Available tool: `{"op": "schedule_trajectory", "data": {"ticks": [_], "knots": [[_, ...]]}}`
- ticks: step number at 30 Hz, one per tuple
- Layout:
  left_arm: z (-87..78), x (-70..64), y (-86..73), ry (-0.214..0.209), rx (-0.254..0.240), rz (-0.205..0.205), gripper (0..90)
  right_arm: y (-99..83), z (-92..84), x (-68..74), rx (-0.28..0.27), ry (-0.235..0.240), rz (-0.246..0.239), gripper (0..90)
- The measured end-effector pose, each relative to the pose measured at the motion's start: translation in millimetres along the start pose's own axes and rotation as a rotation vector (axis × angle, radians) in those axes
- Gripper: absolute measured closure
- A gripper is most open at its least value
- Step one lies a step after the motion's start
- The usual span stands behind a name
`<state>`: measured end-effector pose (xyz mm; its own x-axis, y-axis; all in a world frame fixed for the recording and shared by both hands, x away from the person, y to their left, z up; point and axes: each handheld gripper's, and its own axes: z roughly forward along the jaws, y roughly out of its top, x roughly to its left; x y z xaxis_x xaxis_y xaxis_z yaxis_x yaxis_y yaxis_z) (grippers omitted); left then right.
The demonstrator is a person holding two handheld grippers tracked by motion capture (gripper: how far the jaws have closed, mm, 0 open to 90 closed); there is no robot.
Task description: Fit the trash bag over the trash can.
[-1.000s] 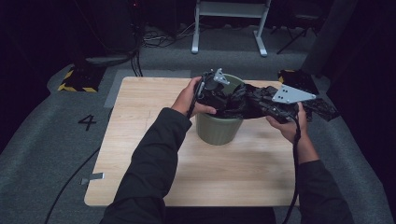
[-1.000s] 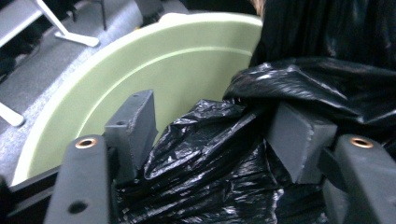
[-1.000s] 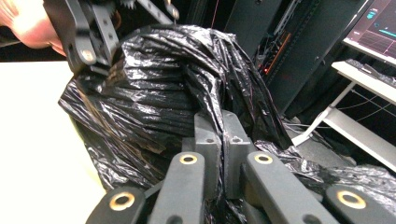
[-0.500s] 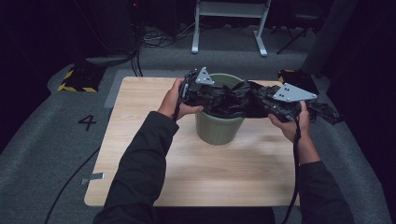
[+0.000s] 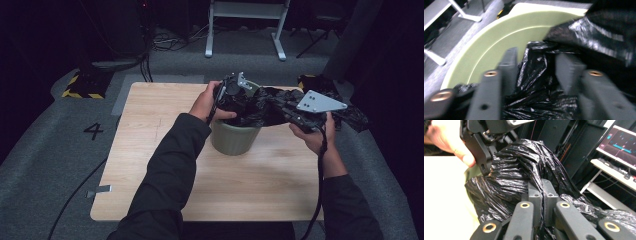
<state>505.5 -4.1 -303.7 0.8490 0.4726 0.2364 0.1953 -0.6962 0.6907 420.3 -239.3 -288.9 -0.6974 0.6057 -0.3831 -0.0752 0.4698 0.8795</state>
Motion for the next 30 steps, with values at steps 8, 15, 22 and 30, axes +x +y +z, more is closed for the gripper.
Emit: {"op": "schedule_trajectory", "data": {"ticks": [8, 15, 22, 30], "knots": [[-12.6, 38.4, -34.4, 0.043, 0.007, -0.192, 34.1, -8.9, 7.5, 2.2, 0.021, 0.001, 0.029, 88.5], [-31.9, 50.1, -51.2, 0.014, -0.116, -0.227, 35.5, -15.9, -1.4, -10.7, 0.023, -0.017, 0.070, 88.6], [-29.3, 27.4, -32.3, 0.024, -0.113, -0.084, 59.9, -10.9, 7.6, -8.0, 0.063, 0.009, 0.052, 88.5], [-10.5, 2.9, -14.1, -0.058, -0.034, 0.026, 57.4, -2.5, 28.9, 1.2, 0.107, 0.050, 0.052, 88.4]]}}
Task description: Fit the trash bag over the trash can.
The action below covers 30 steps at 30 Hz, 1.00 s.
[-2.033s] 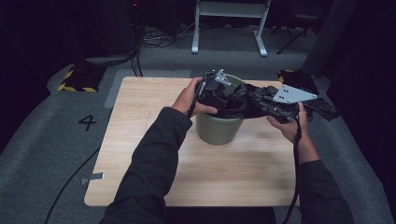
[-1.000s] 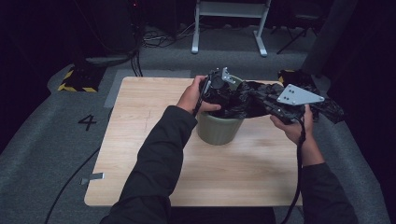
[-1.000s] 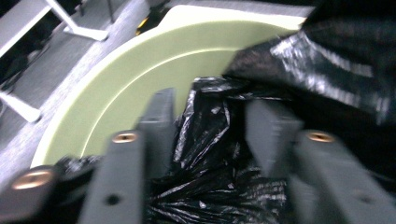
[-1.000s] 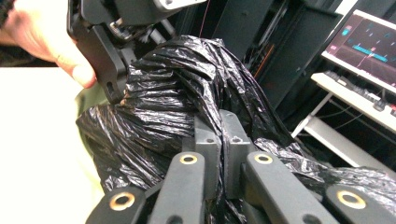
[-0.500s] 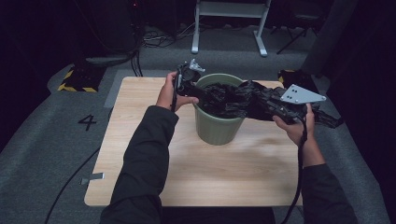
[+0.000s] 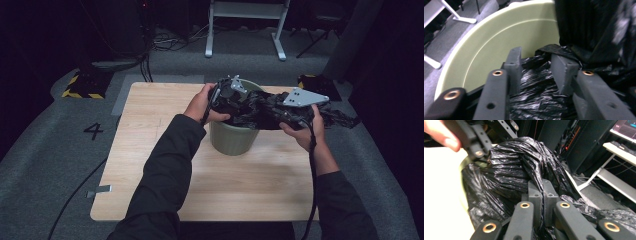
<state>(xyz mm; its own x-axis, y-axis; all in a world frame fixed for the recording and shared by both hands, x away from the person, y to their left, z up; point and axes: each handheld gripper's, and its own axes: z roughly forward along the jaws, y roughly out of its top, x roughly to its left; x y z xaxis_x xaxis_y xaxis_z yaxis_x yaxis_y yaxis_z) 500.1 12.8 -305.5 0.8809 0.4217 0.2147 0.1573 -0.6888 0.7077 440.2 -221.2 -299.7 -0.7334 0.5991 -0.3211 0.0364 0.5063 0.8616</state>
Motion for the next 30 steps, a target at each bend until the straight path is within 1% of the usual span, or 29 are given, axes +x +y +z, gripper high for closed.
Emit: {"op": "schedule_trajectory", "data": {"ticks": [1, 2, 3, 4, 5, 6, 7, 8, 9, 10, 11, 12, 14, 15, 16, 18, 19, 20, 21, 22, 23, 24, 25, 26, 27, 28, 29, 30], "knots": [[-1.1, 1.5, -2.2, 0.025, -0.009, -0.031, 50.6, 0.4, 4.3, -0.3, 0.007, 0.001, 0.007, 88.4], [-3.5, 4.0, -5.1, 0.036, -0.027, -0.069, 41.5, 0.5, 7.4, -1.1, 0.008, 0.008, 0.019, 88.4], [-6.0, 5.9, -8.1, 0.029, -0.052, -0.102, 35.4, 0.5, 9.8, -1.9, 0.010, 0.013, 0.032, 88.4], [-10.3, 7.5, -12.0, 0.013, -0.088, -0.131, 33.4, 0.5, 11.3, -2.6, 0.011, 0.010, 0.037, 88.4], [-16.3, 8.4, -17.0, -0.003, -0.134, -0.145, 32.2, 0.5, 12.4, -3.3, 0.011, 0.008, 0.043, 88.4], [-16.3, 8.4, -17.0, -0.003, -0.134, -0.145, 30.2, 0.7, 13.1, -3.7, 0.007, 0.007, 0.050, 88.4], [-24.9, 10.6, -24.2, -0.023, -0.186, -0.172, 27.5, 0.8, 13.1, -3.8, 0.008, -0.002, 0.048, 88.3], [-24.9, 10.6, -24.2, -0.023, -0.186, -0.172, 26.0, 0.9, 13.2, -3.6, 0.010, -0.005, 0.048, 88.3], [-33.6, 13.4, -32.2, -0.036, -0.244, -0.208, 25.4, 1.1, 13.4, -3.4, 0.012, -0.006, 0.046, 88.3], [-37.3, 15.0, -35.6, -0.045, -0.272, -0.225, 24.7, 1.2, 13.9, -3.2, 0.018, -0.011, 0.040, 88.3], [-39.9, 15.9, -37.4, -0.054, -0.293, -0.232, 23.9, 1.5, 14.7, -2.9, 0.024, -0.019, 0.032, 88.3], [-41.4, 14.7, -37.0, -0.066, -0.297, -0.230, 22.8, 1.9, 15.7, -2.6, 0.023, -0.017, 0.033, 88.2], [-40.1, 7.3, -31.3, -0.084, -0.293, -0.192, 21.0, 3.5, 17.6, -0.7, 0.022, -0.009, 0.023, 88.1], [-37.4, 3.3, -27.7, -0.096, -0.280, -0.169, 20.9, 4.6, 18.6, 1.1, 0.020, -0.002, 0.020, 88.1], [-33.8, -0.9, -23.9, -0.099, -0.259, -0.146, 20.9, 5.4, 19.3, 2.3, 0.019, 0.008, 0.018, 88.0], [-26.1, -6.1, -18.3, -0.095, -0.224, -0.123, 20.6, 6.5, 20.2, 4.4, 0.021, 0.014, 0.008, 87.9], [-21.2, -8.3, -15.6, -0.094, -0.200, -0.104, 23.5, 6.8, 20.3, 5.2, 0.016, 0.021, 0.008, 87.7], [-18.9, -9.5, -14.3, -0.080, -0.187, -0.091, 31.2, 6.9, 19.8, 5.7, 0.009, 0.033, 0.013, 87.3], [-16.0, -10.7, -13.2, -0.061, -0.171, -0.072, 41.0, 7.0, 19.4, 5.9, 0.005, 0.037, 0.014, 86.7], [-16.0, -10.7, -13.2, -0.061, -0.171, -0.072, 52.0, 6.8, 18.4, 6.2, -0.007, 0.045, 0.017, 85.5], [-13.6, -12.1, -14.3, -0.051, -0.166, -0.029, 64.0, 6.6, 17.5, 6.3, -0.017, 0.053, 0.021, 84.1], [-12.9, -12.1, -14.8, -0.043, -0.163, -0.018, 71.7, 6.3, 16.6, 6.4, -0.025, 0.062, 0.024, 83.2], [-12.6, -11.8, -16.0, -0.045, -0.161, -0.011, 78.0, 5.9, 15.9, 6.5, -0.028, 0.065, 0.024, 81.3], [-12.7, -10.9, -17.3, -0.040, -0.159, -0.001, 82.5, 5.3, 15.1, 6.6, -0.034, 0.069, 0.023, 77.4], [-12.4, -10.0, -19.0, -0.025, -0.146, 0.002, 85.4, 4.3, 14.1, 6.5, -0.042, 0.077, 0.020, 74.0], [-12.4, -10.0, -19.0, -0.025, -0.146, 0.002, 86.6, 4.3, 14.1, 6.5, -0.042, 0.077, 0.020, 74.0], [-13.1, -7.3, -23.1, -0.012, -0.137, -0.010, 87.1, 2.0, 10.9, 6.1, -0.055, 0.082, 0.031, 67.4], [-14.0, -5.4, -25.3, -0.008, -0.137, -0.014, 87.3, 1.3, 8.4, 6.0, -0.061, 0.069, 0.024, 62.5]]}}
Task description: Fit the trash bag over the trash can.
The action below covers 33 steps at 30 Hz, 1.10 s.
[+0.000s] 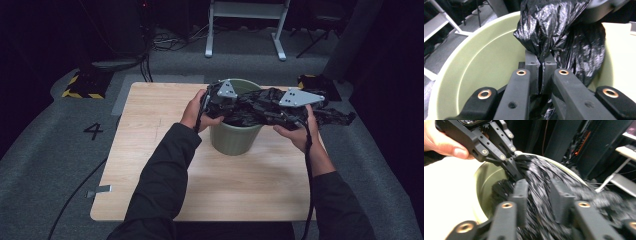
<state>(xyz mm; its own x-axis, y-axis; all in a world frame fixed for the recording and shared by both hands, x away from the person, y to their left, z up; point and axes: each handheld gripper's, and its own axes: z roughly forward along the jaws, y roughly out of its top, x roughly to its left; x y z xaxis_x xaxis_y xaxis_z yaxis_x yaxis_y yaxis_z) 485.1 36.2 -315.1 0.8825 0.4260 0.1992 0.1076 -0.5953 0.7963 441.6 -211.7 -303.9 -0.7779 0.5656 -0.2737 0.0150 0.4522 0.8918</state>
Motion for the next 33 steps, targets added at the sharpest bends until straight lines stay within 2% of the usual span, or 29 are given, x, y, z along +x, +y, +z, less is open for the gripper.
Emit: {"op": "schedule_trajectory", "data": {"ticks": [3, 4, 8, 9, 10, 13, 14, 15, 16, 18, 20, 21, 22, 24, 26, 27, 28, 29, 30, 31, 32, 33], "knots": [[-4.6, 5.9, -6.5, 0.012, 0.004, -0.018, 87.3, -0.9, -11.7, 2.5, -0.023, -0.025, -0.004, 48.6], [-6.2, 8.5, -8.9, 0.016, 0.006, -0.029, 87.3, -1.3, -16.8, 4.6, -0.023, -0.041, -0.028, 45.7], [-8.5, 15.1, -15.6, 0.018, 0.002, -0.054, 86.9, -6.4, -36.0, 8.3, 0.027, -0.121, -0.095, 42.2], [-8.5, 17.5, -19.4, 0.023, -0.005, -0.063, 86.9, -9.7, -40.5, 7.2, 0.043, -0.147, -0.102, 43.7], [-8.2, 18.1, -21.0, 0.023, -0.005, -0.064, 86.8, -12.0, -42.5, 6.0, 0.055, -0.155, -0.111, 45.6], [-8.1, 18.9, -24.2, 0.020, -0.015, -0.072, 86.4, -23.2, -44.2, -0.9, 0.094, -0.155, -0.117, 54.0], [-8.3, 19.4, -25.1, 0.013, -0.021, -0.077, 86.4, -23.2, -44.2, -0.9, 0.094, -0.155, -0.117, 54.0], [-8.7, 19.6, -26.5, -0.008, -0.030, -0.076, 85.4, -28.8, -40.2, -4.4, 0.106, -0.163, -0.112, 60.0], [-8.4, 19.1, -26.6, -0.009, -0.031, -0.080, 83.5, -30.4, -38.4, -5.1, 0.108, -0.164, -0.111, 66.8], [-8.5, 18.4, -25.9, 0.011, -0.039, -0.095, 70.9, -33.7, -34.5, -5.2, 0.098, -0.150, -0.118, 77.2], [-10.4, 17.7, -24.1, 0.025, -0.069, -0.137, 48.5, -35.3, -31.9, -4.7, 0.083, -0.129, -0.117, 86.9], [-10.4, 17.7, -24.1, 0.025, -0.069, -0.137, 40.6, -35.3, -31.9, -4.7, 0.083, -0.129, -0.117, 86.9], [-14.0, 13.1, -20.8, 0.024, -0.095, -0.138, 33.0, -35.6, -30.5, -3.3, 0.082, -0.124, -0.122, 90.0], [-15.1, 10.9, -19.1, 0.030, -0.103, -0.132, 22.0, -35.4, -31.0, -3.4, 0.076, -0.119, -0.119, 90.0], [-18.5, 3.8, -10.8, 0.003, -0.139, -0.109, 20.3, -34.9, -32.2, -3.5, 0.067, -0.113, -0.114, 90.0], [-17.2, 1.1, -6.3, -0.014, -0.147, -0.104, 19.1, -34.8, -32.4, -3.6, 0.064, -0.112, -0.111, 90.0], [-17.2, 1.1, -6.3, -0.014, -0.147, -0.104, 19.0, -34.6, -32.7, -3.7, 0.058, -0.103, -0.107, 90.0], [-13.4, -3.8, 0.6, -0.028, -0.146, -0.085, 18.8, -34.4, -32.9, -3.3, 0.055, -0.102, -0.106, 90.0], [-13.4, -3.8, 0.6, -0.028, -0.146, -0.085, 18.7, -34.3, -33.1, -2.8, 0.052, -0.100, -0.106, 90.0], [-6.5, -9.7, 8.0, -0.049, -0.132, -0.066, 19.0, -33.9, -33.6, -2.0, 0.047, -0.096, -0.103, 90.0], [-6.5, -9.7, 8.0, -0.049, -0.132, -0.066, 19.6, -33.9, -33.6, -2.0, 0.047, -0.096, -0.103, 90.0], [2.3, -15.3, 13.6, -0.034, -0.101, -0.060, 25.6, -32.9, -34.3, -0.5, 0.044, -0.087, -0.110, 90.0]]}}
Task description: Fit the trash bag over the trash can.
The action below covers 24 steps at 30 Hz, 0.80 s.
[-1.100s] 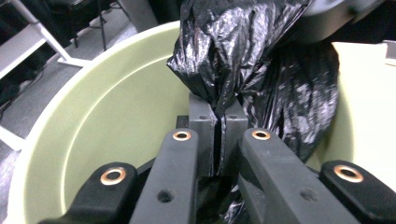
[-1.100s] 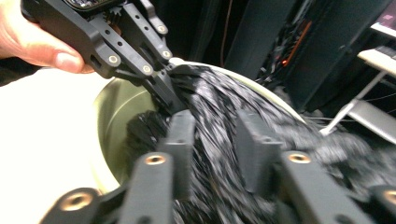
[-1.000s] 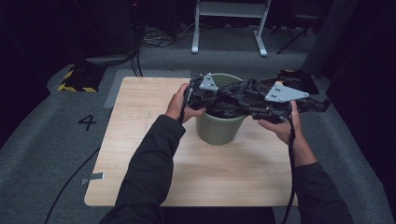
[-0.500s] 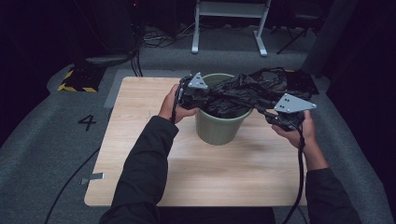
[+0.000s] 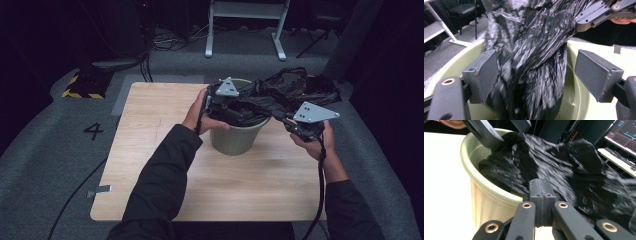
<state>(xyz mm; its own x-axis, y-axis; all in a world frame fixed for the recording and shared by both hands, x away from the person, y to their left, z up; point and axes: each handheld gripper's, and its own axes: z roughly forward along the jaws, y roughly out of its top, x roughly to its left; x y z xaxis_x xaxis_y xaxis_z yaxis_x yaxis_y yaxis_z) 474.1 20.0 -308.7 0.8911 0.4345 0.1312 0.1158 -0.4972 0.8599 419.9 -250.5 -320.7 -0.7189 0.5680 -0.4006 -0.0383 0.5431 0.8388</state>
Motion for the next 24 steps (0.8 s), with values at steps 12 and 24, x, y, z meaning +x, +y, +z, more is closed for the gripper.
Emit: {"op": "schedule_trajectory", "data": {"ticks": [12, 24], "knots": [[6.7, 0.2, -7.7, 0.072, 0.068, 0.076, 89.7, 1.8, -24.5, -0.9, -0.132, 0.010, 0.053, 61.2], [-10.9, 11.8, -19.3, 0.092, 0.067, 0.079, 89.7, -26.9, -49.0, -53.9, -0.098, -0.251, 0.238, 18.0]]}}
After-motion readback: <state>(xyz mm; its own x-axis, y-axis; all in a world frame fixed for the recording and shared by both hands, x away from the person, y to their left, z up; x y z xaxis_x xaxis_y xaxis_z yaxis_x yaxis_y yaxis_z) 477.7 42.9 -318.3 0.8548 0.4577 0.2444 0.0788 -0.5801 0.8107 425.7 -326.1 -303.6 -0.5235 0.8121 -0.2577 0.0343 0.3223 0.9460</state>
